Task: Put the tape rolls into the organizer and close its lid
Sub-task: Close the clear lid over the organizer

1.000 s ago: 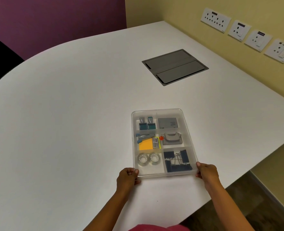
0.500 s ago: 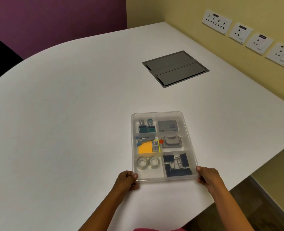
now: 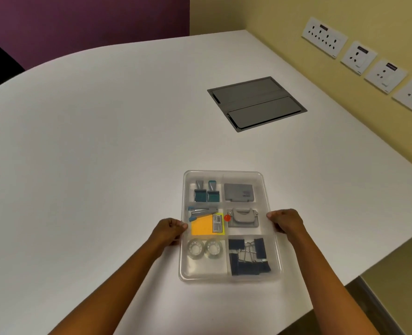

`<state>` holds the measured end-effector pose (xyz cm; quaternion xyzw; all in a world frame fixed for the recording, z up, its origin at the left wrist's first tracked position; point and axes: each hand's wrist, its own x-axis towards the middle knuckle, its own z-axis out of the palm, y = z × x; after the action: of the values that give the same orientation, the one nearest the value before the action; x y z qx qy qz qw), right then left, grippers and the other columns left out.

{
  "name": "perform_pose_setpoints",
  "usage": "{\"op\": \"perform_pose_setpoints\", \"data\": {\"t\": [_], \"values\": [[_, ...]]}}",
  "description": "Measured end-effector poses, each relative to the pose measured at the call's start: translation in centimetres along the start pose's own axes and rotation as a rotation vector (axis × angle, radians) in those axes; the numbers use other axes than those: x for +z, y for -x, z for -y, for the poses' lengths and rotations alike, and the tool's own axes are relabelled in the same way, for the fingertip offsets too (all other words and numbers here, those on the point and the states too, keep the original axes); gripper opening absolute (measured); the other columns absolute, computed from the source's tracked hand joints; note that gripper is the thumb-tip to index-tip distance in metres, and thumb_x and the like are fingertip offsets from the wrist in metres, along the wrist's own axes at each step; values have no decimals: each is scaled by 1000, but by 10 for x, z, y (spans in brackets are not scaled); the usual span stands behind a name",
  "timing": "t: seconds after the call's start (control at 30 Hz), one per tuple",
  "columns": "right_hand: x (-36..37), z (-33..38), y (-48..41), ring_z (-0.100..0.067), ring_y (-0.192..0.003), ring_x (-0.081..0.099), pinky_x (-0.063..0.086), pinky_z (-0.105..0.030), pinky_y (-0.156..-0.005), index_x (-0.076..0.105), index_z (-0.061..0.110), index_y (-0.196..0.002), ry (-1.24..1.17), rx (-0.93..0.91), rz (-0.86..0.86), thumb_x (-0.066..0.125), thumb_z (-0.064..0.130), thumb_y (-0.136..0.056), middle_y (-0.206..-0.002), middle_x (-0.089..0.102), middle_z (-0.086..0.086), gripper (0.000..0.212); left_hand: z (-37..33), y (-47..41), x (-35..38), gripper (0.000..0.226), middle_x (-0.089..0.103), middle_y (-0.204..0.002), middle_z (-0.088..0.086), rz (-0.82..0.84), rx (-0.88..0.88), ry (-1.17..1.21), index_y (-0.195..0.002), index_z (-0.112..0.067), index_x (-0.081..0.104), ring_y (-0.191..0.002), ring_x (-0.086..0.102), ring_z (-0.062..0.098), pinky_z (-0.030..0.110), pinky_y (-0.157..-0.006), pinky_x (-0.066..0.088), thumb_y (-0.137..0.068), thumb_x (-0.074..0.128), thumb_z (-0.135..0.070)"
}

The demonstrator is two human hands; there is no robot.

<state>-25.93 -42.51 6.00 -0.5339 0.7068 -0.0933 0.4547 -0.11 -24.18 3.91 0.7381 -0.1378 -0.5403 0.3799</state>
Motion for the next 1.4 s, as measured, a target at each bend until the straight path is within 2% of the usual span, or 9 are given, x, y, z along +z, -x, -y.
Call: {"op": "perform_pose_setpoints", "data": {"t": [0.17, 0.33, 0.57, 0.73, 0.87, 1.0, 1.2, 1.3, 1.4], "values": [[4, 40, -31, -27, -81, 60, 52, -43, -91, 63, 5, -88, 55, -95, 24, 69, 23, -86, -104, 68, -22, 19, -41, -38, -4, 14, 62, -98, 16, -73, 53, -85, -93, -6, 58, -90, 59, 27, 34, -76, 53, -89, 62, -19], [9, 72, -58, -31, -91, 61, 50, -47, -96, 61, 1, -108, 132, -156, 87, 70, 25, -85, -102, 64, -16, 35, -81, -70, -5, 28, 61, -108, 19, -123, 92, -177, -108, -3, 55, -91, 59, 28, 41, -89, 54, -85, 67, -15], [11, 97, -94, -20, -65, 56, 48, -34, -76, 70, -3, -96, 123, -182, 89, 69, 15, -86, -83, 63, -12, 20, -115, -100, -3, 29, 65, -116, 22, -210, 204, -290, -109, 2, 63, -110, 61, 36, 46, -100, 49, -85, 66, -13], [10, 104, -111, -31, -86, 58, 51, -45, -95, 64, -11, -101, 116, -33, 178, 69, 10, -85, -94, 61, -20, 26, -117, -110, -3, 23, 66, -112, 22, -211, 176, -324, -105, 3, 65, -98, 62, 32, 41, -95, 52, -87, 64, -11], [12, 111, -111, -29, -83, 50, 47, -38, -80, 52, -3, -90, 109, 40, 239, 66, 7, -88, -91, 52, -19, 17, -118, -116, 1, 21, 62, -98, 16, -216, 115, -338, -103, 3, 64, -87, 61, 29, 37, -81, 55, -88, 62, -12], [12, 110, -113, -26, -77, 49, 44, -34, -78, 49, -4, -90, 86, 70, 256, 65, 8, -89, -79, 50, -15, 19, -124, -120, 2, 18, 57, -91, 19, -214, -15, -363, -76, -4, 48, -63, 56, 23, 28, -61, 50, -88, 60, -11], [12, 106, -111, -28, -84, 52, 48, -38, -83, 54, -3, -94, 17, 49, 240, 66, 8, -88, -90, 53, -17, 17, -127, -119, 2, 12, 55, -98, 22, -164, -56, -342, -85, -1, 48, -83, 55, 28, 35, -81, 50, -91, 54, -9], [16, 94, -100, -26, -89, 55, 49, -39, -92, 63, 0, -100, 65, -106, 105, 66, 14, -88, -96, 59, -13, 19, -110, -104, 13, 19, 61, -115, 21, -297, 195, -533, -106, 0, 56, -101, 60, 32, 35, -89, 47, -93, 50, -12], [27, 66, -72, -29, -98, 58, 44, -31, -86, 52, 2, -117, 121, -326, -126, 62, 14, -91, -111, 60, -16, 31, -71, -72, 31, 46, 45, -144, 11, -371, 472, -545, -138, -8, 38, -130, 46, 27, 35, -104, 40, -96, 47, -26]]}}
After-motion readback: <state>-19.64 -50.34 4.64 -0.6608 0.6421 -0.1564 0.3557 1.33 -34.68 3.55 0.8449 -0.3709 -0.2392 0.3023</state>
